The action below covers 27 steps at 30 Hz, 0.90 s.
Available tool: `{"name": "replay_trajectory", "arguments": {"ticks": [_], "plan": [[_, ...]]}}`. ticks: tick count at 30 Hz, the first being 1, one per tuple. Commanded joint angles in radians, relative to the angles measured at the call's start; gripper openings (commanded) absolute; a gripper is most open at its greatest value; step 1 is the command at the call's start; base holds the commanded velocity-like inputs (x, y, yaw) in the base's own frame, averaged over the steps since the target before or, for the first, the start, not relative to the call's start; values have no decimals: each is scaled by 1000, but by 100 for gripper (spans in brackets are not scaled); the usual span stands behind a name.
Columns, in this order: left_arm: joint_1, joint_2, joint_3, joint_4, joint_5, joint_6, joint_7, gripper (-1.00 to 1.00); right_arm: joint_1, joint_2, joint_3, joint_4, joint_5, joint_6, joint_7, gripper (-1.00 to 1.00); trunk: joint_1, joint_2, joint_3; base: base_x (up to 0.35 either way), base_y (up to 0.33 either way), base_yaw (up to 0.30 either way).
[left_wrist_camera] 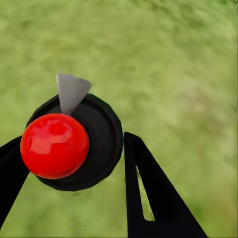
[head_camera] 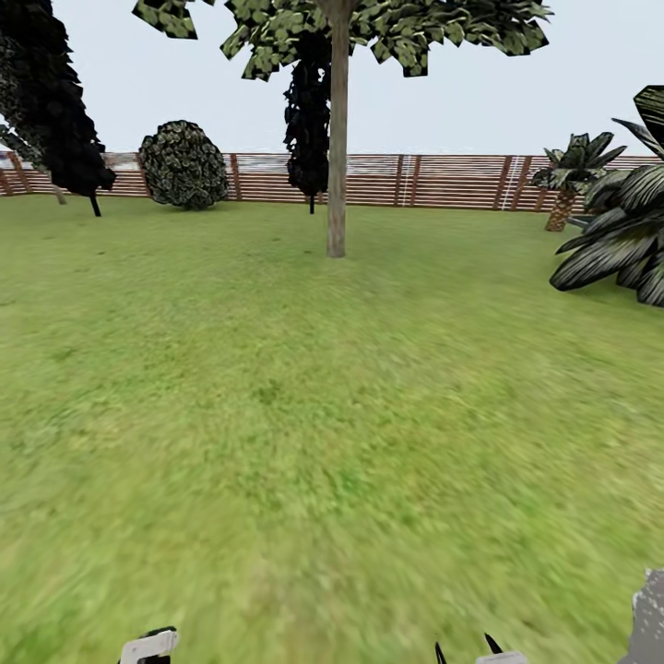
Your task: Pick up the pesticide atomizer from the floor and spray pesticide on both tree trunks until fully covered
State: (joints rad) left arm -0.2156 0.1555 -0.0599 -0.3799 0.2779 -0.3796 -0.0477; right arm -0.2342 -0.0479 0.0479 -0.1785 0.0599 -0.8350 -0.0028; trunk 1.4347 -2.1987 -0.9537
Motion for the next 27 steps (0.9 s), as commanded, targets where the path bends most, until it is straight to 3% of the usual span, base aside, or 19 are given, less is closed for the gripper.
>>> {"name": "replay_trajectory", "arguments": {"ticks": [1,27], "plan": [[-1,1,-6,1,10,-3,-3,-100,-1,0,4,1,-1,-3,0,100,0,0,-1,340,0,0],[-1,1,-6,1,10,-3,-3,-100,-1,-1,4,1,-1,-3,0,100,0,0,-1,340,0,0]]}}
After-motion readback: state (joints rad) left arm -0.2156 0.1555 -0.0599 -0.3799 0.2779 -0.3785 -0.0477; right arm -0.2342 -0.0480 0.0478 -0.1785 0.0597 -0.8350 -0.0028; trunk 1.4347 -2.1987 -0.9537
